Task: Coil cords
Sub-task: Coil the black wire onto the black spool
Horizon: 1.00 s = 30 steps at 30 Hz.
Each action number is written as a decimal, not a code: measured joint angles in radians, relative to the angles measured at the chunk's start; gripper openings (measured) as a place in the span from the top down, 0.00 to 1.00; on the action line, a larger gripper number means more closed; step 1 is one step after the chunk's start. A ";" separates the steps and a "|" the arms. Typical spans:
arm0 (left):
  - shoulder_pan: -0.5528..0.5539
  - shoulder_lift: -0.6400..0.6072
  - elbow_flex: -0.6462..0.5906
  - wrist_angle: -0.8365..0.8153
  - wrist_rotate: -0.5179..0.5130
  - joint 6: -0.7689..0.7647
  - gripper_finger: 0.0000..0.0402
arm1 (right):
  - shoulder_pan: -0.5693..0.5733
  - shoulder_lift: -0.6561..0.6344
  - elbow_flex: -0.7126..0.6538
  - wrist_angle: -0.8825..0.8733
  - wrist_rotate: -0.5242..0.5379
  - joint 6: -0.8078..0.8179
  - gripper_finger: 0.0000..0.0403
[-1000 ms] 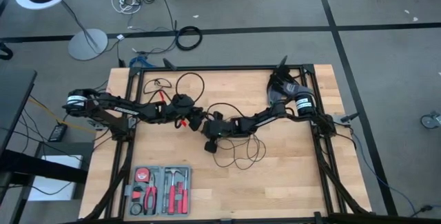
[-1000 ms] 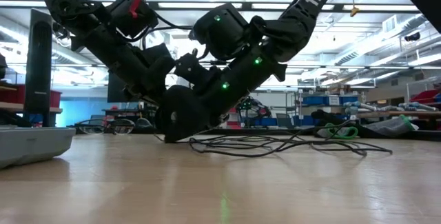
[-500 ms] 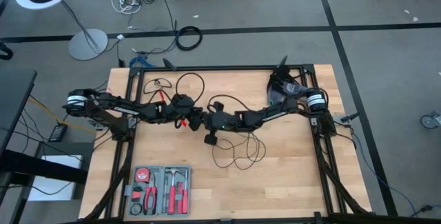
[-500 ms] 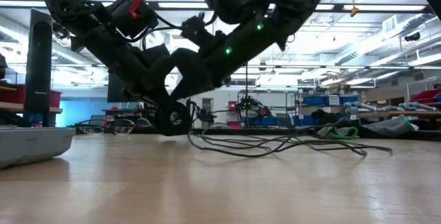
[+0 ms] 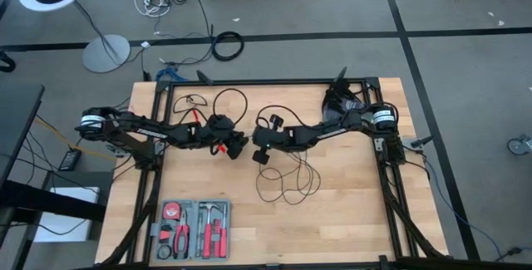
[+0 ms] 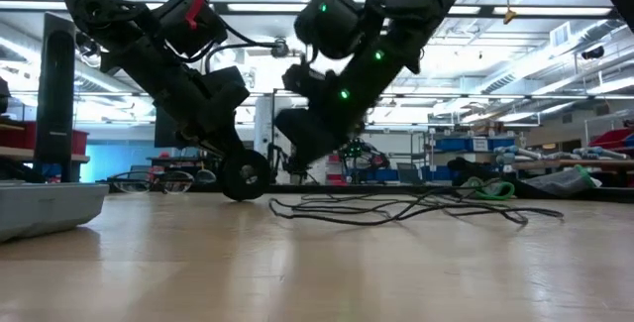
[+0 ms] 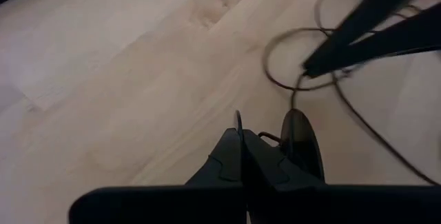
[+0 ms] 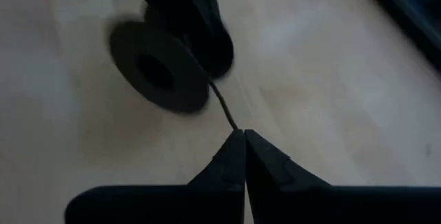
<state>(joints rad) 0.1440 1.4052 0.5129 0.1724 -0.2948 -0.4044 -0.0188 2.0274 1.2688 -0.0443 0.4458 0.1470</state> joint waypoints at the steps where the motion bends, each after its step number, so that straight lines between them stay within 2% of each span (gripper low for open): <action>1: 0.000 0.000 0.000 0.004 0.006 0.000 1.00 | 0.001 0.003 -0.001 -0.008 -0.006 0.011 1.00; 8: 0.000 0.001 -0.001 0.048 0.053 -0.012 1.00 | 0.000 0.059 0.000 0.007 -0.100 0.068 1.00; 14: 0.000 0.002 -0.001 0.065 0.018 -0.017 1.00 | 0.010 0.078 0.001 0.061 -0.111 0.070 0.99; 19: 0.000 0.002 -0.002 0.062 0.000 -0.017 1.00 | 0.012 0.080 0.001 0.055 -0.155 0.062 0.93; 25: 0.000 0.001 -0.001 0.074 -0.004 -0.017 1.00 | 0.006 0.080 0.001 0.030 -0.155 0.066 0.85; 30: 0.000 -0.020 -0.001 0.063 -0.004 -0.016 1.00 | 0.003 0.080 0.005 -0.001 -0.158 0.086 0.83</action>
<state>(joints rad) 0.1440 1.3849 0.5121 0.2355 -0.2990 -0.4208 -0.0162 2.1071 1.2736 -0.0452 0.2876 0.2331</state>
